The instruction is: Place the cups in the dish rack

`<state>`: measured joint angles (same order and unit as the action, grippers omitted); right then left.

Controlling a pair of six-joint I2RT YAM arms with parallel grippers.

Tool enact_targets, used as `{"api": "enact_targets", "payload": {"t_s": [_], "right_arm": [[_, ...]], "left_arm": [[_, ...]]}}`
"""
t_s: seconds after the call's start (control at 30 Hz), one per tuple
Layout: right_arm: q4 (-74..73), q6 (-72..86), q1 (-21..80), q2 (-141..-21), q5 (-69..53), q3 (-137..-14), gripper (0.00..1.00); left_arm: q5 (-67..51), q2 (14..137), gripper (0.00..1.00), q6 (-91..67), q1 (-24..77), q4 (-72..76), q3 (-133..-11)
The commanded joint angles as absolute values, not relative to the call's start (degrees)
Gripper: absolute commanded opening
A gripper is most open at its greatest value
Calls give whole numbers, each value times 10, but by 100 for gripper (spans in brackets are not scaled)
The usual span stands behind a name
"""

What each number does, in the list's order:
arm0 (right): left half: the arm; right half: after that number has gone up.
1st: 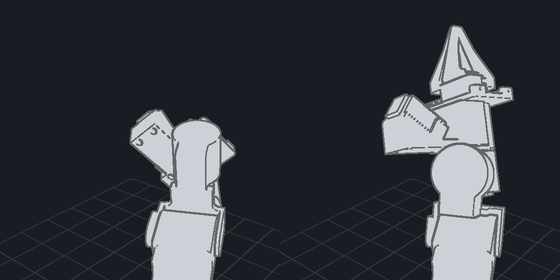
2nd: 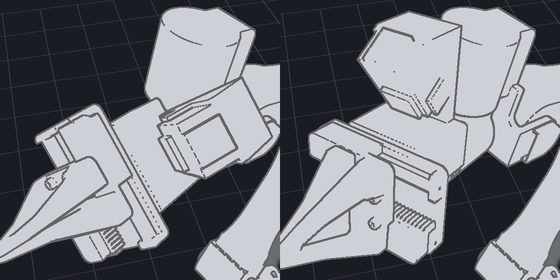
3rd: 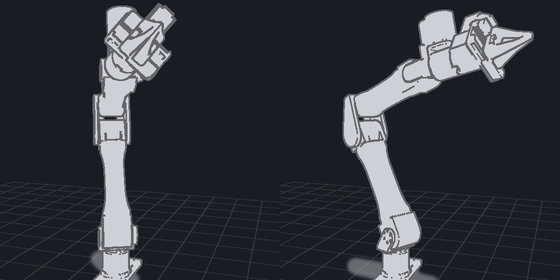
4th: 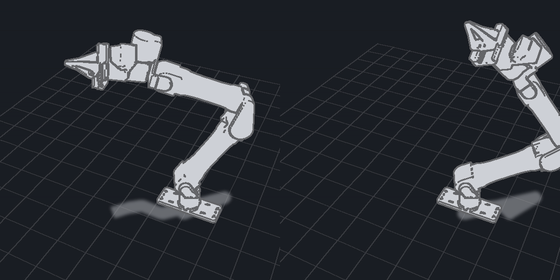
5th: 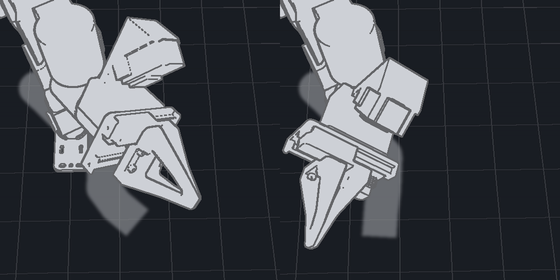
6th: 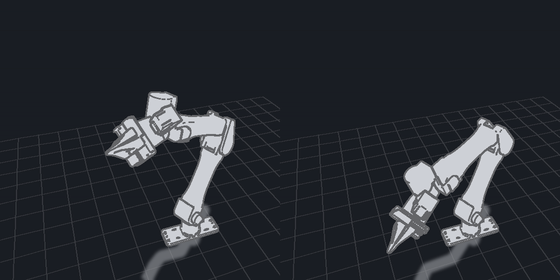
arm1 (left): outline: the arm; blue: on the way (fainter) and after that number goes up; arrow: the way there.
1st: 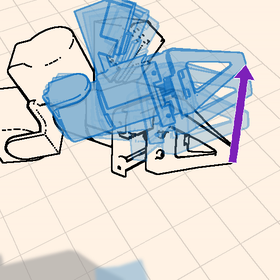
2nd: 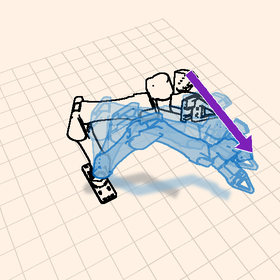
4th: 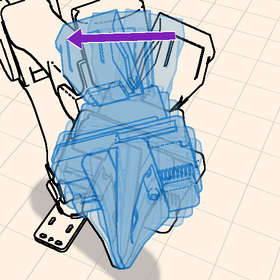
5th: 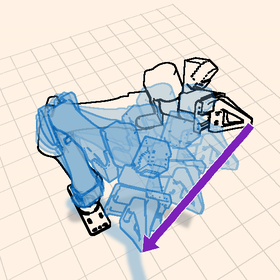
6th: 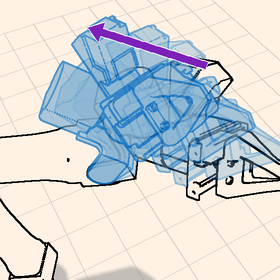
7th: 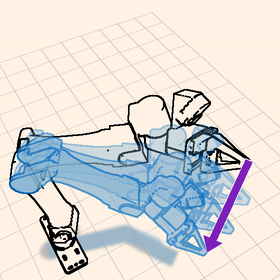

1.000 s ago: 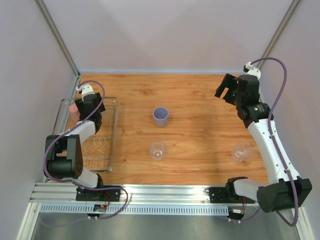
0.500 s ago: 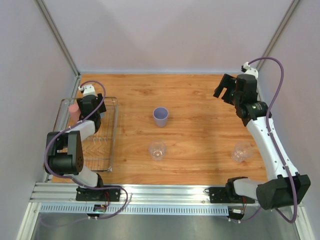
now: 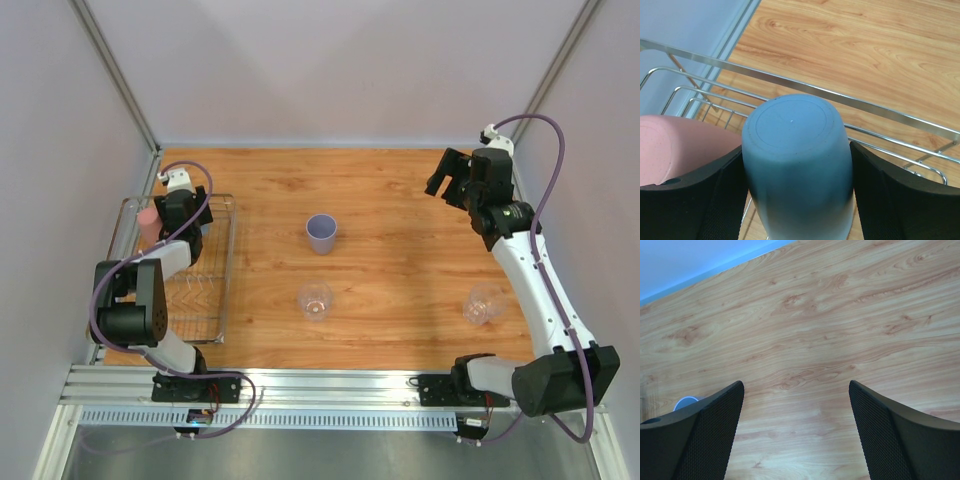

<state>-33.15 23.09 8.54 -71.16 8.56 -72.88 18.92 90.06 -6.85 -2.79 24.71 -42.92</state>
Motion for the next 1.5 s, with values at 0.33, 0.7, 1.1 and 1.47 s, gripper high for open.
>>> {"api": "enact_targets", "payload": {"t_s": [0.33,0.7,1.1,1.47], "right_arm": [[-312,228,83,-716,69,-751,87],[-309,233,83,-712,67,-748,86],[-304,246,83,-709,52,-751,86],[-288,201,203,-807,25,-787,90]], "left_arm": [[185,894,84,-54,-31,272,-439],[186,889,89,-55,-30,269,-439],[164,825,89,-62,-31,237,-455],[52,639,91,-87,-30,20,-524]]}}
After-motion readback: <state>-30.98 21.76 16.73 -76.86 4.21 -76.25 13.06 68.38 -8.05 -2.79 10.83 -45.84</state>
